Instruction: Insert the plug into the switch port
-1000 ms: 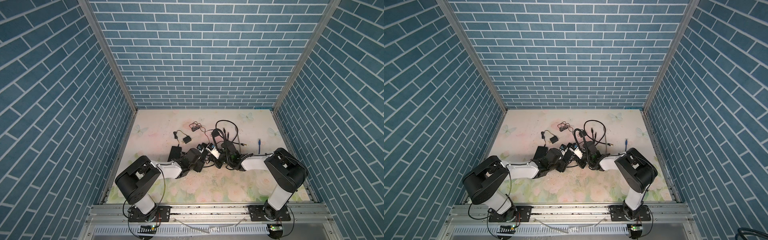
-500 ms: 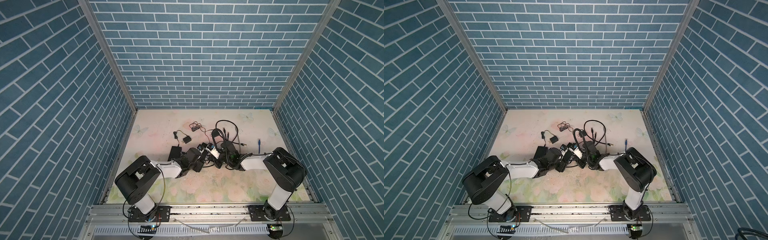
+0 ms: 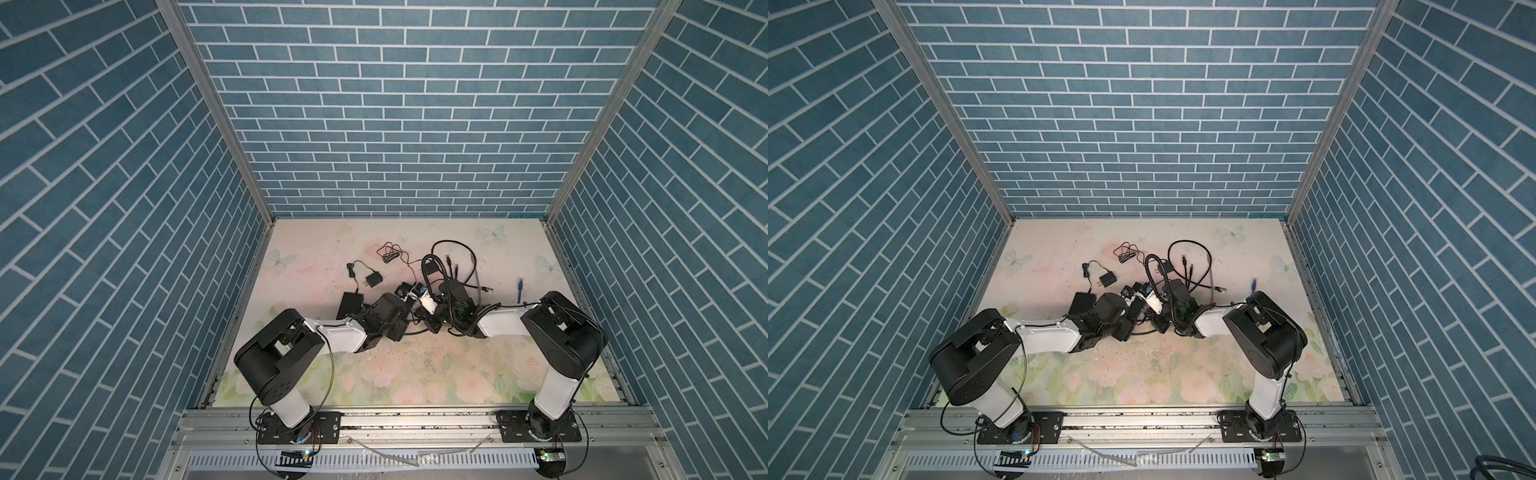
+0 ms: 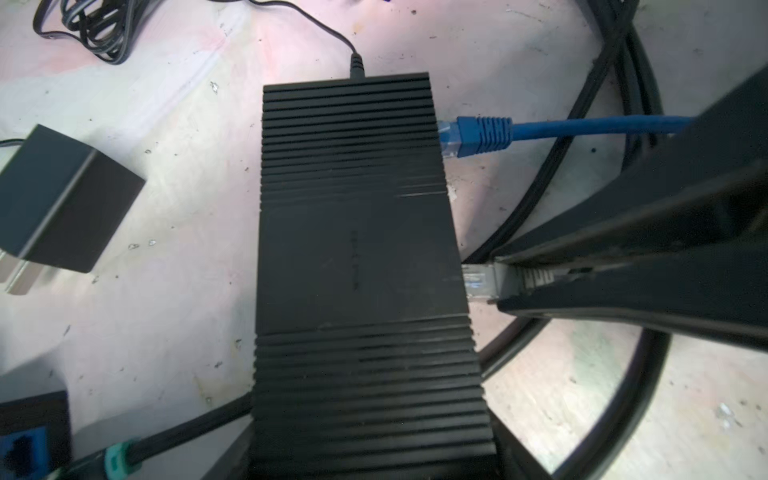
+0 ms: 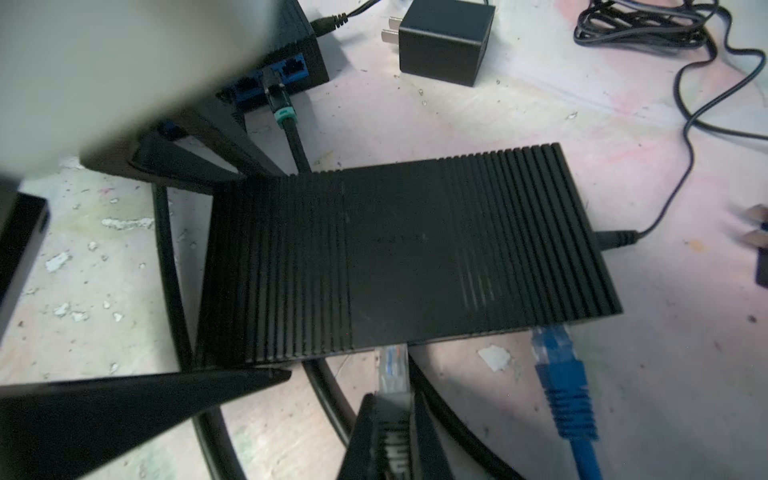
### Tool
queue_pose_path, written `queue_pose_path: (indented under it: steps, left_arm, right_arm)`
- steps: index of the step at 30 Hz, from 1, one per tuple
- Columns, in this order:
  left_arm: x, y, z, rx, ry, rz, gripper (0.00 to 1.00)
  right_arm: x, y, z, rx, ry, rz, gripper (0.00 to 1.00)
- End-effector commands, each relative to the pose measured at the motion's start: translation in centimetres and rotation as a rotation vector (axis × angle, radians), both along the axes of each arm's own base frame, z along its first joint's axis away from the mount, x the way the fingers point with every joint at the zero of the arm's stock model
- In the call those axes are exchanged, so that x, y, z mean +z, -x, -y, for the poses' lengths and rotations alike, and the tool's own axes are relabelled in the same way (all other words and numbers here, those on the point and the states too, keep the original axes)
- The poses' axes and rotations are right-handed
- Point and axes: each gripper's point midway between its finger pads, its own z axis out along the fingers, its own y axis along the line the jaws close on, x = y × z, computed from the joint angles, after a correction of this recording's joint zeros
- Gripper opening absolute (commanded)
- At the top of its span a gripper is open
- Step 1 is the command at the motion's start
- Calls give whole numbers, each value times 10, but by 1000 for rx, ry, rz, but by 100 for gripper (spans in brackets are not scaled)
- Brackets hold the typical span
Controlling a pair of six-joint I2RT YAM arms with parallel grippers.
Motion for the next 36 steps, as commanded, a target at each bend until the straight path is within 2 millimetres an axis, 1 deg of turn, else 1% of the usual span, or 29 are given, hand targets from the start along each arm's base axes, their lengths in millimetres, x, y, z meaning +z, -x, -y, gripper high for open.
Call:
queue_pose_path:
  steps: [1,3,6,11,13,18,21,25,28,30,31,33,34,36]
  left_arm:
    - [32,102,108,-609,299,-128,48]
    - [34,106,109,-630,305,-133,48]
    - [37,111,114,-657,323,-145,47]
    - [38,115,119,-679,321,-169,47]
    - [37,116,121,-684,312,-178,46]
    - [37,117,124,-697,311,-182,46]
    - [35,114,121,-671,298,-177,48]
    - [27,101,109,-587,252,-168,50]
    - [24,92,100,-531,233,-157,52]
    - [23,84,94,-485,229,-142,55]
    - [22,82,90,-468,234,-142,57]
    - [25,75,87,-438,245,-123,70]
    - [19,77,82,-429,239,-127,74]
    - [19,73,78,-405,237,-112,80]
  right_arm:
    - [123,0,-80,223,-375,349,0]
    - [123,2,-81,242,-370,366,0]
    - [129,6,-82,275,-385,404,0]
    - [149,11,-84,298,-440,466,0]
    - [153,13,-86,309,-440,473,0]
    - [156,11,-88,310,-424,476,0]
    - [147,8,-87,293,-397,453,0]
    - [119,8,-79,255,-335,387,0]
    - [97,8,-68,211,-276,334,0]
    - [84,9,-61,187,-234,307,0]
    - [78,9,-57,172,-209,290,0]
    - [66,10,-50,157,-158,267,0]
    - [61,11,-47,154,-138,259,0]
    - [53,12,-42,148,-112,251,0]
